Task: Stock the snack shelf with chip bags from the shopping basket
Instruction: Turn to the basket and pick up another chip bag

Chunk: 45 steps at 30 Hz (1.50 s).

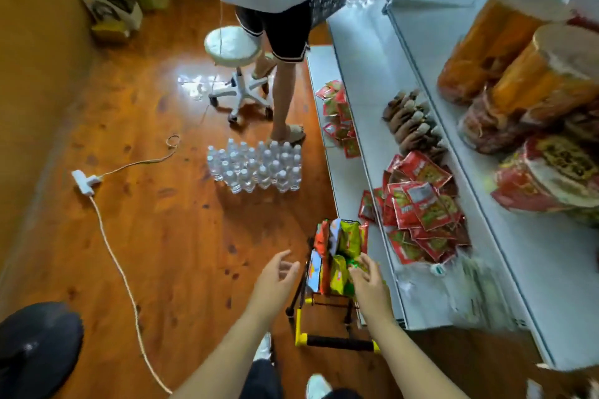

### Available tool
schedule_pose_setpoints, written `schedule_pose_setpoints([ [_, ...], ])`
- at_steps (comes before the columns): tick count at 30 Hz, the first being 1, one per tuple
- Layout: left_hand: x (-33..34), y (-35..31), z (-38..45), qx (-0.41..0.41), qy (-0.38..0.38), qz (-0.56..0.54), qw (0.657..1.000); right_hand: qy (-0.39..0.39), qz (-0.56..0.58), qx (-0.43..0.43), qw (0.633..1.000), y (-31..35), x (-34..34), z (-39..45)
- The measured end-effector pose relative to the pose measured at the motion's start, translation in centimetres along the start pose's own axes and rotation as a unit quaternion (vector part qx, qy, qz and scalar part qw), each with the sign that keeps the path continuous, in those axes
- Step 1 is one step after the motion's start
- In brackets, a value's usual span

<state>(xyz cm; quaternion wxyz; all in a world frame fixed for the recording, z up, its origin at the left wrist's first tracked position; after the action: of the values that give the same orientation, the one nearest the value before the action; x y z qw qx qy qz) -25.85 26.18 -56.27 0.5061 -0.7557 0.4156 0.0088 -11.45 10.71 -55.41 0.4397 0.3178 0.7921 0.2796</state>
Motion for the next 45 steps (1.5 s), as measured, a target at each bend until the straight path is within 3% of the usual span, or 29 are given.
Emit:
schedule_pose_setpoints([
  [6,9.3,4.4,11.2,-0.032,0.038,0.078,0.996,0.008,-0.059,0.065,0.996,-4.5,6.0,12.7],
  [12,18.4,8.2,19.4,-0.063,0.052,0.048,0.996,0.065,-0.173,0.049,0.982,-9.4,13.4,22.5],
  [18,23.4,10.3,23.4,-0.039,0.063,0.055,0.996,0.068,-0.212,0.066,0.973,-13.1,17.0,27.2],
  [25,23.7,11.6,24.4,-0.040,0.041,0.061,0.996,0.053,-0.218,0.048,0.973,-13.4,17.3,28.0],
  [28,22.4,10.8,24.1,-0.043,0.019,0.010,0.999,0.048,-0.198,0.033,0.978,-12.3,16.5,27.6],
  [31,21.8,9.1,23.1,-0.037,0.117,-0.056,0.991,0.050,-0.182,0.025,0.982,-10.3,15.3,27.1],
  [33,21.1,8.2,22.5,0.034,0.160,0.009,0.986,0.047,-0.165,0.029,0.985,-9.1,14.3,27.0],
  [35,20.4,7.3,22.4,0.147,0.136,0.136,0.970,0.046,-0.115,0.049,0.991,-8.5,13.6,27.1],
  [37,19.9,6.3,22.6,0.232,0.096,0.164,0.954,0.076,0.000,0.128,0.989,-8.1,13.5,26.7],
  [41,20.1,5.6,24.1,0.212,0.076,0.042,0.973,0.112,0.129,0.215,0.962,-7.6,13.7,26.7],
  [45,19.1,4.7,24.9,0.177,0.048,0.015,0.983,0.121,0.111,0.185,0.969,-7.1,12.9,27.1],
])
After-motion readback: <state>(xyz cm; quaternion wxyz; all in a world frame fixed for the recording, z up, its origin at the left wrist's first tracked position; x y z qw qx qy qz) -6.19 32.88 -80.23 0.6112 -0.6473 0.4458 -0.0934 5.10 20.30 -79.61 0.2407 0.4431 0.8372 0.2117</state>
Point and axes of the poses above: each hand's wrist, its own z-axis towards the middle knuckle, its own x-axis out of the palm, y = z × x, the point moved 6 cm from there along z, towards the middle knuckle, and after that the axes turned 14 degrees about -y, right-handed, at the moved point
